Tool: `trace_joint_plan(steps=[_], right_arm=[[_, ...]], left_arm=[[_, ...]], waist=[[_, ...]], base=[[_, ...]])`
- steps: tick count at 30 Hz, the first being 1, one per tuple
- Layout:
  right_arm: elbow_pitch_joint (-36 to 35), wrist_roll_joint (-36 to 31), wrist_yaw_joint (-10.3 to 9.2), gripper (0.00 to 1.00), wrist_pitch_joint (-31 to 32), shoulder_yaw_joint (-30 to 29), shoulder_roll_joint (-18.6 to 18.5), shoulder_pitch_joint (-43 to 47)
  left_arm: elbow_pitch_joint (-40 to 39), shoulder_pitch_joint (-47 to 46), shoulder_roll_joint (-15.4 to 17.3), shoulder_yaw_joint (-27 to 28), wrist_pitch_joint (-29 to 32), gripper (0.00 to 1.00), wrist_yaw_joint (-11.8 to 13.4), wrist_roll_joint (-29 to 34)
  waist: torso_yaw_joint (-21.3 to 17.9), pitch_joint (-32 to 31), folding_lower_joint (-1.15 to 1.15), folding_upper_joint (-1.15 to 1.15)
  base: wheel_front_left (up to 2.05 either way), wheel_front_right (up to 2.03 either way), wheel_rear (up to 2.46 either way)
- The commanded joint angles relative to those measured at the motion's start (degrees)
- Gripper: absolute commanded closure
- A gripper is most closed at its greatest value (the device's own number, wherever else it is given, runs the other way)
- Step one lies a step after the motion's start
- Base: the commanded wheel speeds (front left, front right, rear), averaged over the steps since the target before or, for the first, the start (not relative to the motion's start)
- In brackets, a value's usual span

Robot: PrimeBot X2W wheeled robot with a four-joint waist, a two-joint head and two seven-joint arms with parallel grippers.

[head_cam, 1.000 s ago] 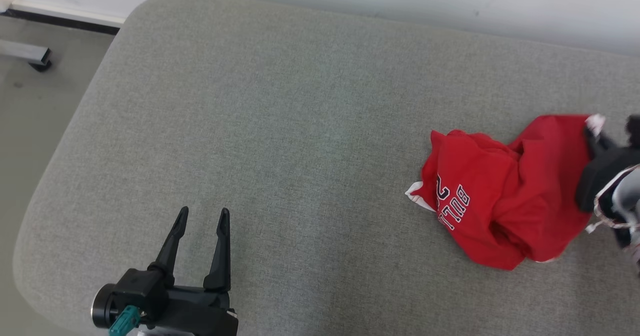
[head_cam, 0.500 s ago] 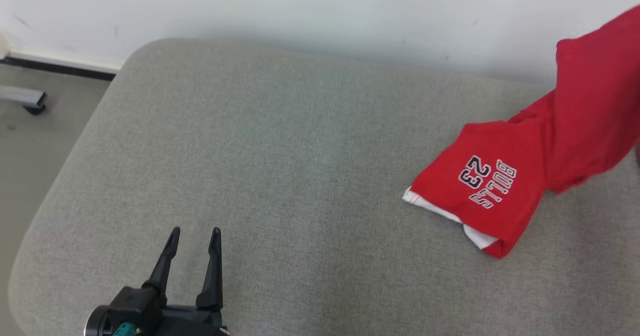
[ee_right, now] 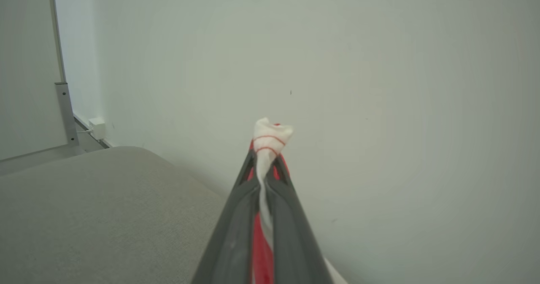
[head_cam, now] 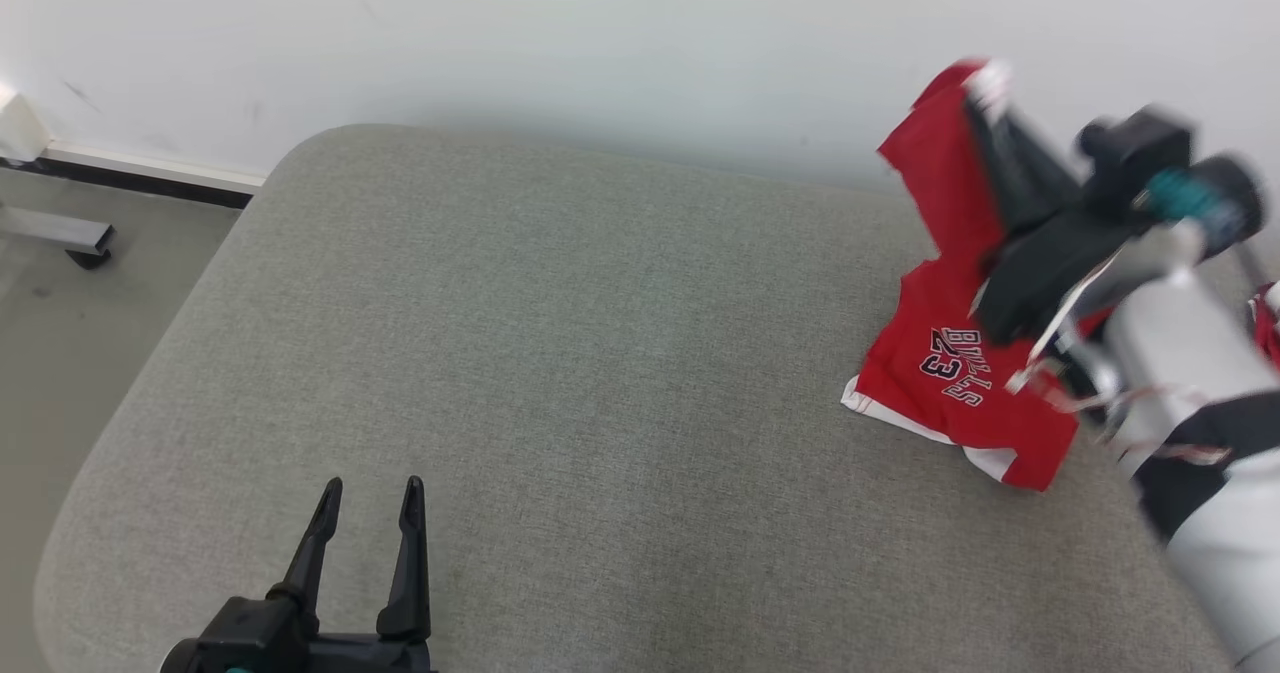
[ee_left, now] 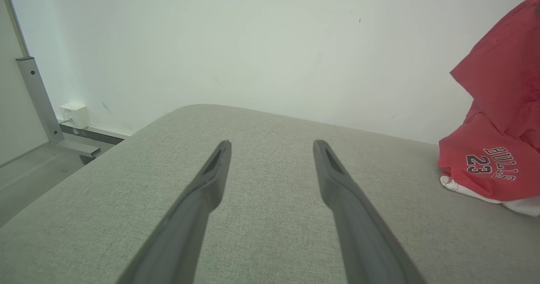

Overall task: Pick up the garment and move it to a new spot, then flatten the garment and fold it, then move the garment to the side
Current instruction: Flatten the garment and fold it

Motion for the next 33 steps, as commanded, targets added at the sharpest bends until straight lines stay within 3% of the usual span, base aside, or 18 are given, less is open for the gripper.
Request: trace_joint_plan(steps=[1, 11, 16, 21, 22, 23, 29, 33], right_arm=[[-2.15, 0.56, -0.16, 1.0, 0.29, 1.38, 1.29, 3.76], [-7.31, 1.05, -0.16, 1.0, -0.04, 6.63, 10.45, 18.02], [-4.87, -0.28, -0.16, 1.0, -0.48, 9.64, 16.17, 21.53], [0.95, -0.25, -0.16, 1.0, -0.83, 11.56, 19.2, 22.36], [1.95, -0.45, -0.16, 0.56, -1.21, 12.16, 19.52, 22.18], [2.88, -0.02, -0.16, 0.0, -1.73, 12.51, 19.76, 22.03], [4.76, 1.13, -0.16, 0.0, -4.71, 12.47, 20.06, 19.66], [3.01, 0.74, -0.16, 0.0, -5.75, 9.43, 17.71, 18.89]], left_arm=[[-0.24, 0.78, -0.04, 0.21, -0.16, 0.0, 0.06, -0.07], [-0.26, 0.52, -0.07, 0.42, -0.16, 0.0, 0.06, -0.44], [-0.06, -0.1, -0.08, -0.72, -0.16, 0.0, 0.06, -1.06], [0.75, -1.05, -0.08, -1.9, -0.16, 0.0, 0.06, -1.78], [0.91, -1.18, -0.08, -2.12, -0.16, 0.0, 0.06, -1.93], [1.05, -1.24, -0.08, -2.37, -0.16, 0.0, 0.06, -2.08], [1.22, -0.1, -0.09, -1.63, -0.16, 0.0, 0.41, -1.78], [0.99, 1.04, -0.07, -0.19, -0.16, 0.0, 0.48, -0.95]], waist=[[0.55, -0.03, 0.01, 0.0], [1.74, 1.0, 0.01, 0.0], [2.79, 1.8, 0.01, 0.0], [4.07, 2.38, 0.01, 0.0], [4.26, 2.41, 0.01, 0.0], [4.39, 2.41, 0.01, 0.0], [2.94, 1.53, 0.01, 0.0], [0.74, 0.37, 0.01, 0.0]], base=[[0.0, 0.0, 0.0], [0.0, 0.0, 0.0], [0.0, 0.0, 0.0], [0.0, 0.0, 0.0], [0.0, 0.0, 0.0], [0.0, 0.0, 0.0], [0.0, 0.0, 0.0], [0.0, 0.0, 0.0]])
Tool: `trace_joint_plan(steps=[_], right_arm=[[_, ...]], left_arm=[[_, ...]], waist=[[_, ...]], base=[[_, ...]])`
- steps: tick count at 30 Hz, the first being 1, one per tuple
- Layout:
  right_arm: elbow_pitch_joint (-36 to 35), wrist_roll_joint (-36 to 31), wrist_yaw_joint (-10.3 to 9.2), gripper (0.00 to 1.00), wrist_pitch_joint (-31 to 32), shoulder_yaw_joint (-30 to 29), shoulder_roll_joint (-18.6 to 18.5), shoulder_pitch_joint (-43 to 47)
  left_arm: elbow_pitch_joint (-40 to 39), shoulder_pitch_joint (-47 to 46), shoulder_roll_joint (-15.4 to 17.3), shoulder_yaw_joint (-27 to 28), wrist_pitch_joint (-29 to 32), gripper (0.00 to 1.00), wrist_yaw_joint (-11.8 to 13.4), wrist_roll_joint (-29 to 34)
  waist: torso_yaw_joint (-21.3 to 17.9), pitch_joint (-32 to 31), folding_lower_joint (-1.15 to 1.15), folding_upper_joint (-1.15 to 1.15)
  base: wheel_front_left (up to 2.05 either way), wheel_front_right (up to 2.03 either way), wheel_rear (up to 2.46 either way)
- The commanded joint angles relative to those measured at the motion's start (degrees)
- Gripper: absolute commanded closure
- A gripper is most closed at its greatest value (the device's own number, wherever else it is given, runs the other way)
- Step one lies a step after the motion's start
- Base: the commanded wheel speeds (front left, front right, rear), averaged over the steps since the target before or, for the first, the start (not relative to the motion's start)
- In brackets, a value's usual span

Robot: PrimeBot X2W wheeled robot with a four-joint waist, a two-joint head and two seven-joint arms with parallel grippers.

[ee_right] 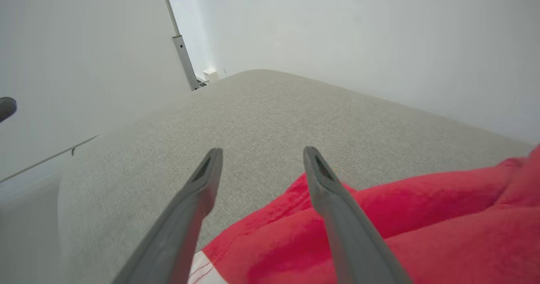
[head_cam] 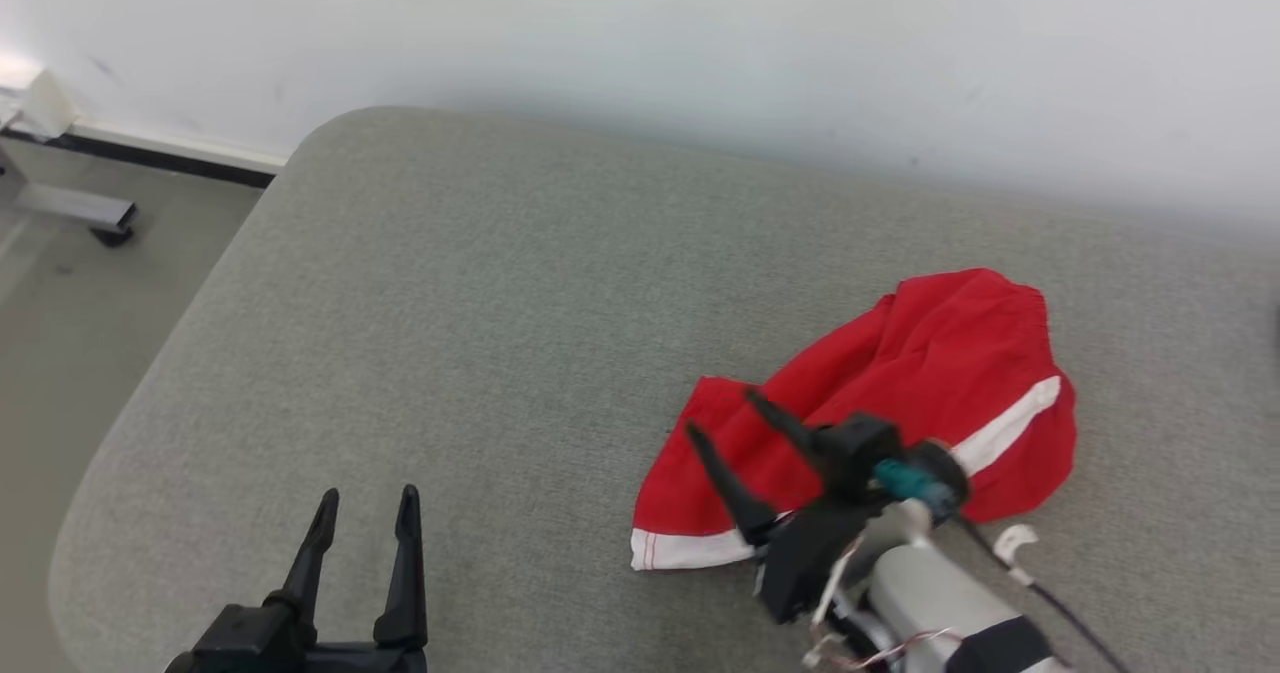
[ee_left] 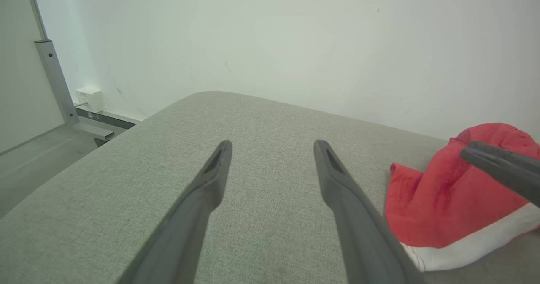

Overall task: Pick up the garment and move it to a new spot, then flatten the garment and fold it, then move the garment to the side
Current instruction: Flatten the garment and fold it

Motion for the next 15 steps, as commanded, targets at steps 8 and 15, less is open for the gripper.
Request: trace_joint_plan(steps=[8, 15], right_arm=[[-11.86, -4.03, -0.16, 0.0, -0.47, -16.62, -7.53, 7.57], [-18.27, -6.56, -0.16, 0.0, -0.47, -27.69, -7.69, 17.24]], left_arm=[[-1.38, 2.17, -0.02, 2.78, -0.16, 0.0, -0.17, 1.56], [-2.15, 2.93, -0.01, 3.46, -0.16, 0.0, -0.31, 2.25]], waist=[[-6.48, -2.1, 0.0, 0.0], [-9.23, -2.38, 0.0, 0.0]], base=[[0.0, 0.0, 0.0], [0.0, 0.0, 0.0]])
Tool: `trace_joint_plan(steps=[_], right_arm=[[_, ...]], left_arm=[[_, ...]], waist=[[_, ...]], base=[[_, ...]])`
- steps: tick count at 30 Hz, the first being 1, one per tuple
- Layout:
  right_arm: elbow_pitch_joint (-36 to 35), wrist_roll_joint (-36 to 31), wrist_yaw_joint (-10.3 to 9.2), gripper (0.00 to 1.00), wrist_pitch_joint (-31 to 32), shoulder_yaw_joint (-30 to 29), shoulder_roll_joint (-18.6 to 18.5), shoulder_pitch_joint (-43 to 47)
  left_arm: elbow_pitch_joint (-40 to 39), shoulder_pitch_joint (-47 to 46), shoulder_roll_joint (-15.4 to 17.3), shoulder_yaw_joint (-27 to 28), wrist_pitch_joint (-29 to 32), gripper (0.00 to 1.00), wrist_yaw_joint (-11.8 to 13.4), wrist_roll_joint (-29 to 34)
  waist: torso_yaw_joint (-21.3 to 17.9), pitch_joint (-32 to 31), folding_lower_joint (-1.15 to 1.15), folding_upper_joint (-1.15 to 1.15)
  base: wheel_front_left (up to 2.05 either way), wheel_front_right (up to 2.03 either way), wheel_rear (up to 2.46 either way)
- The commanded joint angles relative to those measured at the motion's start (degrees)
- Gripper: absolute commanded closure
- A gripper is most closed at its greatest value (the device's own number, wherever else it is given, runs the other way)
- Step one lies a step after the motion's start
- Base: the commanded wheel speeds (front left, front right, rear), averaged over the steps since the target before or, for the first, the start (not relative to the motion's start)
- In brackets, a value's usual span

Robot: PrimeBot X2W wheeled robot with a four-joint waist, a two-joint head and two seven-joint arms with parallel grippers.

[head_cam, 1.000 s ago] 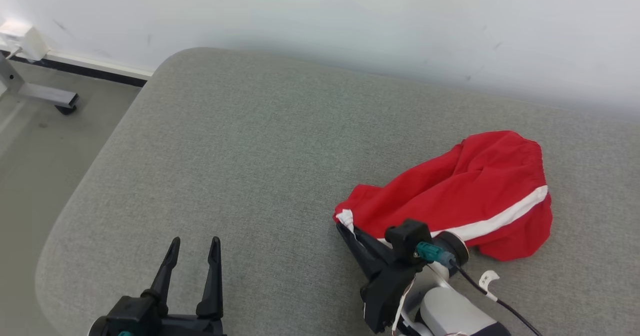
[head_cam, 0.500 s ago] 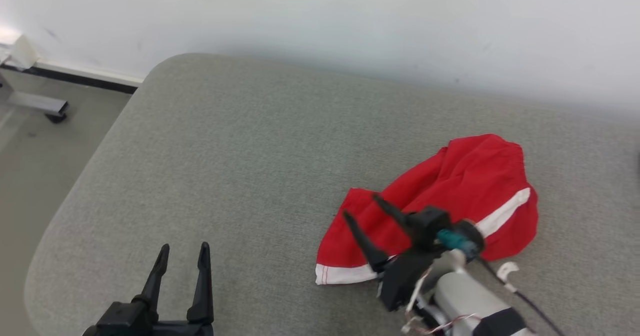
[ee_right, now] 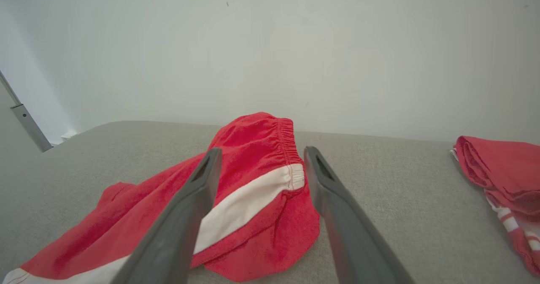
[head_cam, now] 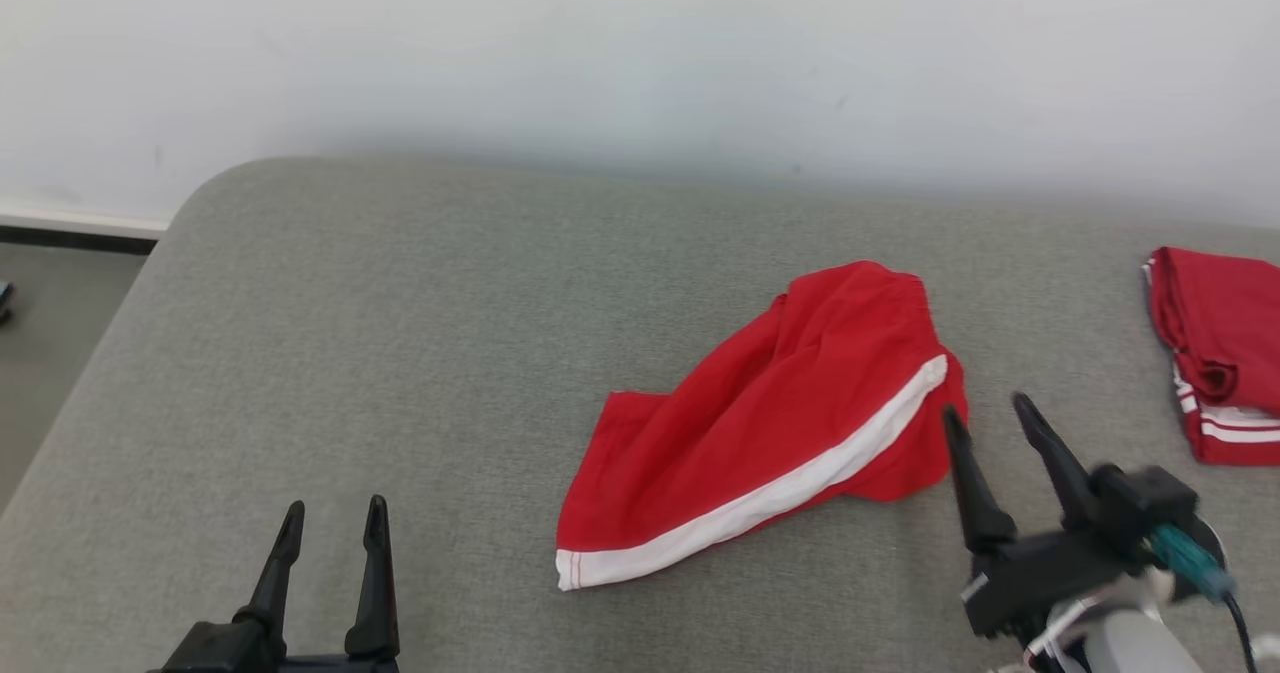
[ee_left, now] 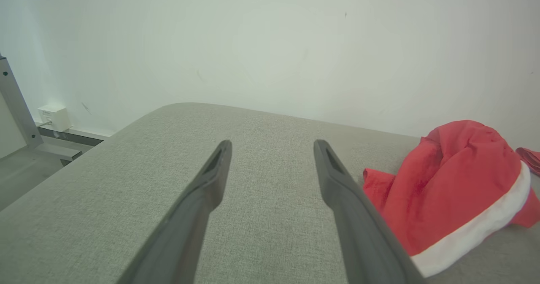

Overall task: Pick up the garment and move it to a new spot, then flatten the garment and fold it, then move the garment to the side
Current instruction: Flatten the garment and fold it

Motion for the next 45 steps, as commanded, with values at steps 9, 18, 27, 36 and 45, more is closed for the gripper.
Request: trace_joint_plan(steps=[9, 18, 27, 36, 45], right_arm=[[-5.98, -3.28, -0.16, 0.0, -0.21, -9.49, 2.96, 10.37], [-8.88, -4.09, -0.16, 0.0, 0.67, -10.78, 4.17, 12.18], [-4.46, -1.25, -0.16, 0.0, 2.71, -5.61, 0.04, 3.53], [6.94, 0.55, -0.16, 0.0, 4.35, -0.31, -5.09, -6.53], [18.69, 2.64, -0.16, 0.0, 4.77, 5.24, -7.3, -13.78]], left_arm=[[-1.64, 2.52, 0.0, 0.97, -0.16, 0.0, -0.28, 1.79], [-2.12, 2.55, -0.01, 1.36, -0.16, 0.0, -0.36, 2.44], [-1.72, 1.12, 0.0, -0.49, -0.16, 0.0, 0.2, 1.46], [-1.89, -0.49, 0.0, -2.55, -0.16, 0.0, 1.06, 0.0], [-1.73, -1.25, 0.0, -2.98, -0.16, 0.0, 1.24, -0.91]], waist=[[-3.84, -0.66, 0.0, 0.0], [-5.05, -0.43, 0.0, 0.0], [-2.75, 0.41, 0.0, 0.0], [2.43, 2.43, 0.0, 0.0], [6.24, 4.49, 0.0, 0.0]], base=[[0.0, 0.0, 0.0], [0.0, 0.0, 0.0], [0.0, 0.0, 0.0], [0.0, 0.0, 0.0], [0.0, 0.0, 0.0]])
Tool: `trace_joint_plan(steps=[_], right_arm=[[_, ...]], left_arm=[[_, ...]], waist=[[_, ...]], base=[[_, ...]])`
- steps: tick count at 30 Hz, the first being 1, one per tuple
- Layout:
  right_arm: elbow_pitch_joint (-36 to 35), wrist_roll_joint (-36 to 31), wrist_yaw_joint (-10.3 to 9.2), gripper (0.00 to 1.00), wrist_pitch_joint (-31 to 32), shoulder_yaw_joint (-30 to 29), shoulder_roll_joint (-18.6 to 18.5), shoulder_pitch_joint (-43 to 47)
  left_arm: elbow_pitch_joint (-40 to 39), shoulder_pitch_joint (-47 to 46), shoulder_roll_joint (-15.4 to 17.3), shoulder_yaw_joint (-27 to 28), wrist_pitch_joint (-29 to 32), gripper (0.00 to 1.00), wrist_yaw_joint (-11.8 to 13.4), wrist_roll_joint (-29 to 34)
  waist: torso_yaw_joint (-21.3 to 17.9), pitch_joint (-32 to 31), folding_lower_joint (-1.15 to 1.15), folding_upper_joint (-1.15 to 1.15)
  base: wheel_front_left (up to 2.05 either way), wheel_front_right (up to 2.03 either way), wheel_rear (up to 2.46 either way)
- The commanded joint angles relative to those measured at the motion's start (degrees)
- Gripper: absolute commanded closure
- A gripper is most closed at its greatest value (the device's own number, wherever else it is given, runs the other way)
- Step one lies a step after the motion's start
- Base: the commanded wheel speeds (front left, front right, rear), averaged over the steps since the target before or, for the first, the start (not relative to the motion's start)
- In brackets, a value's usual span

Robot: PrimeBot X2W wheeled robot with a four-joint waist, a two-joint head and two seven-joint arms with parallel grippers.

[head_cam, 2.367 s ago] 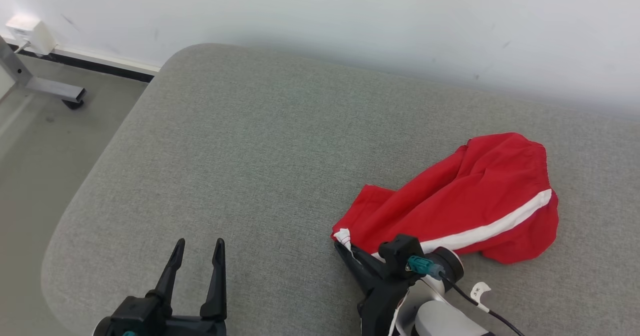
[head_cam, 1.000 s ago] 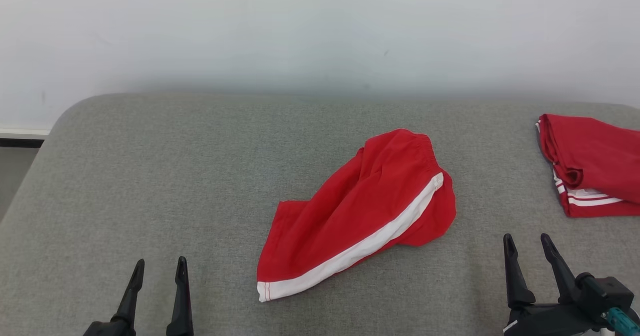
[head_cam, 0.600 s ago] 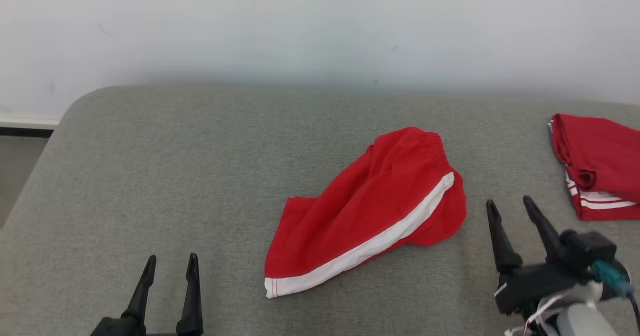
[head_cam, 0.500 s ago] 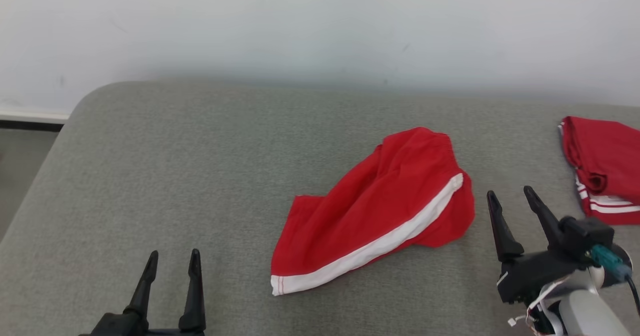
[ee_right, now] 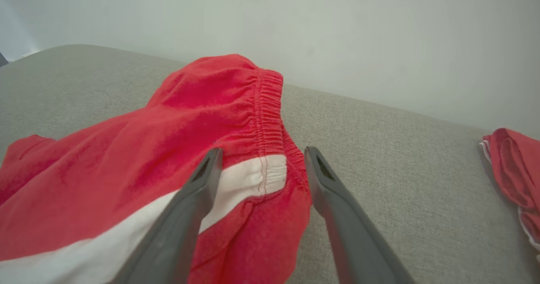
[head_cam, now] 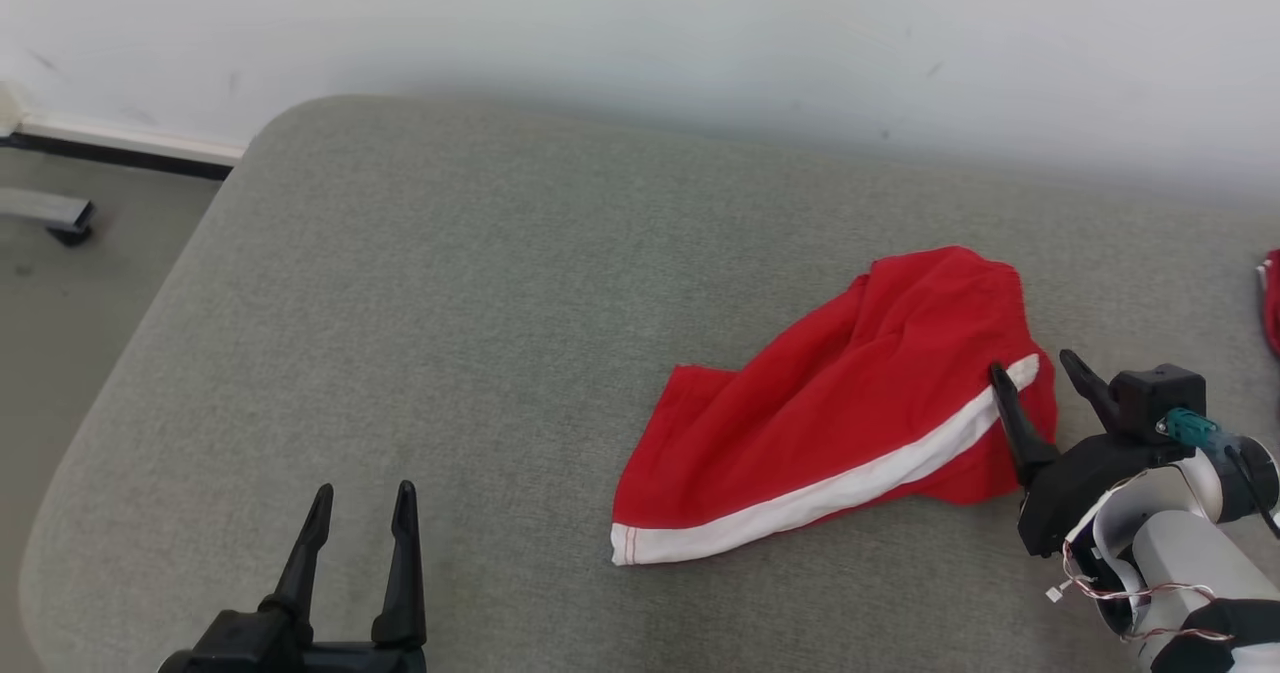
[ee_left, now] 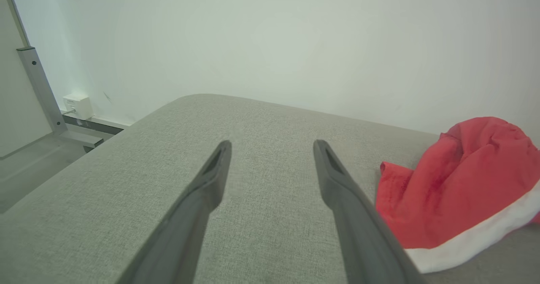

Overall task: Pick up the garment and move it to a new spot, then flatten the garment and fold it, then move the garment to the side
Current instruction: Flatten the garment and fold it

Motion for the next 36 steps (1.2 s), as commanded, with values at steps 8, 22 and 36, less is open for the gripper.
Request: trace_joint_plan(steps=[8, 22, 36], right_arm=[[9.19, 5.49, -0.16, 0.0, 0.84, 4.42, -0.09, -5.02], [5.32, 10.43, -0.16, 1.0, -4.89, 7.95, -1.28, -2.25], [-16.85, 6.51, -0.16, 1.0, -4.93, 0.32, -0.99, 17.33]], left_arm=[[0.14, -1.81, -0.02, -0.3, -0.16, 0.0, -0.14, -0.6], [0.38, 0.97, -0.03, 1.93, -0.16, 0.0, 0.06, 0.22], [0.88, 1.74, -0.03, 1.91, -0.16, 0.0, 0.11, -0.44]], waist=[[3.26, 2.85, -0.01, 0.0], [-0.69, -0.81, -0.01, 0.0], [-8.88, -0.85, -0.01, 0.0]], base=[[0.0, 0.0, 0.0], [0.0, 0.0, 0.0], [0.0, 0.0, 0.0]])
